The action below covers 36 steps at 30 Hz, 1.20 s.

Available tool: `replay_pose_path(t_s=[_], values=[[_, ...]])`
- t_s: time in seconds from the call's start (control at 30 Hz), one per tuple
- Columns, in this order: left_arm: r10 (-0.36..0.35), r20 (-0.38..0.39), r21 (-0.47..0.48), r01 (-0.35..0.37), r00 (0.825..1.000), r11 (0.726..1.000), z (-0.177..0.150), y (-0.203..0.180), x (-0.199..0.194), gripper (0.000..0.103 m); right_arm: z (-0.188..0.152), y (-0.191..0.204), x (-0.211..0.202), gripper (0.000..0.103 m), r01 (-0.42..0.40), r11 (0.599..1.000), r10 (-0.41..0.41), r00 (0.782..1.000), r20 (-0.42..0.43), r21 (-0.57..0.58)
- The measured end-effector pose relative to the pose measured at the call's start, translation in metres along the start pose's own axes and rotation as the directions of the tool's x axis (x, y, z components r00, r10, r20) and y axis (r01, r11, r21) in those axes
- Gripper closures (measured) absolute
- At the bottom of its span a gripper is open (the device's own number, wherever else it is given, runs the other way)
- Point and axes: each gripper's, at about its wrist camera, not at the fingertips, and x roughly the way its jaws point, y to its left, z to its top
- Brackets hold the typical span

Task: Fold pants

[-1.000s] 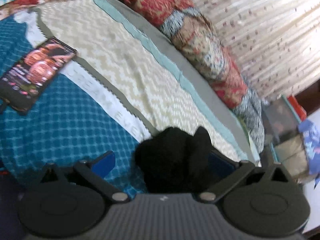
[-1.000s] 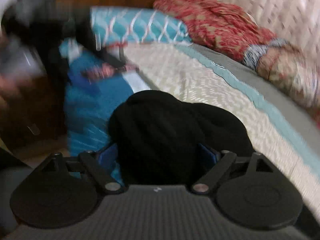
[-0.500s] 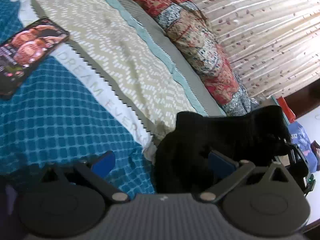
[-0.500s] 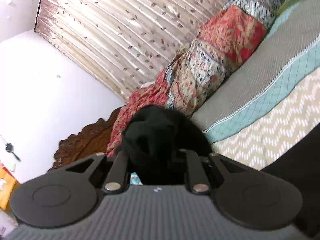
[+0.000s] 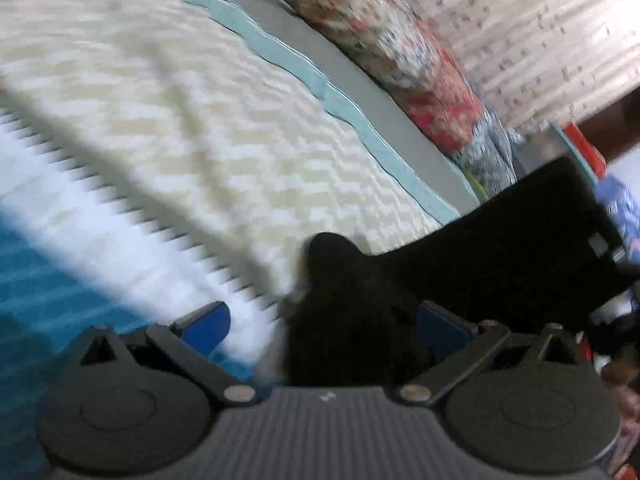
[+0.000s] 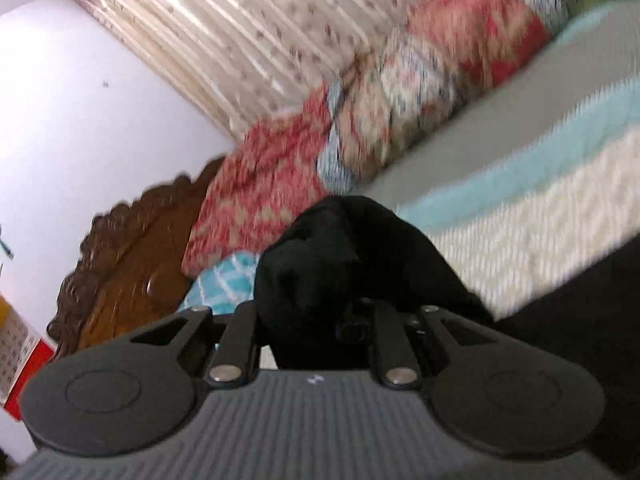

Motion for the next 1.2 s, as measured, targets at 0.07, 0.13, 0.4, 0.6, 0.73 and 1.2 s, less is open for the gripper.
replay_pose_path(t_s=[0.07, 0.13, 0.4, 0.6, 0.73, 1.2], values=[[-0.033, -0.078, 0.028, 0.035, 0.996, 0.999, 0.01, -0.012, 0.031, 0.002, 0.003, -0.008, -0.002, 0.084, -0.001, 1.0, 0.001, 0.999, 0.034, 0.007], [0.01, -0.085, 0.086, -0.002, 0.996, 0.996, 0.012, -0.029, 0.049, 0.037, 0.01, -0.008, -0.004, 0.084, 0.002, 1.0, -0.003, 0.998, 0.057, 0.01], [0.081, 0.404, 0.046, -0.109, 0.911, 0.993, -0.012, -0.032, -0.096, 0.09, -0.034, 0.041, 0.001, 0.081, -0.097, 0.978, 0.106, 0.994, 0.038, -0.185], [0.258, 0.18, -0.196, -0.223, 0.949, 0.955, -0.077, 0.036, -0.091, 0.087, -0.191, 0.05, 0.085, 0.054, -0.158, 0.851, -0.078, 0.905, -0.419, -0.501], [0.194, 0.209, -0.157, -0.163, 0.958, 0.974, -0.098, 0.038, -0.117, 0.072, -0.222, 0.05, 0.083, 0.034, -0.147, 0.803, -0.16, 0.881, -0.446, -0.578], [0.136, 0.203, -0.225, -0.089, 0.97, 0.97, -0.066, 0.049, -0.11, 0.0, -0.186, 0.032, 0.075, 0.083, -0.095, 0.919, -0.085, 0.9, -0.427, -0.383]])
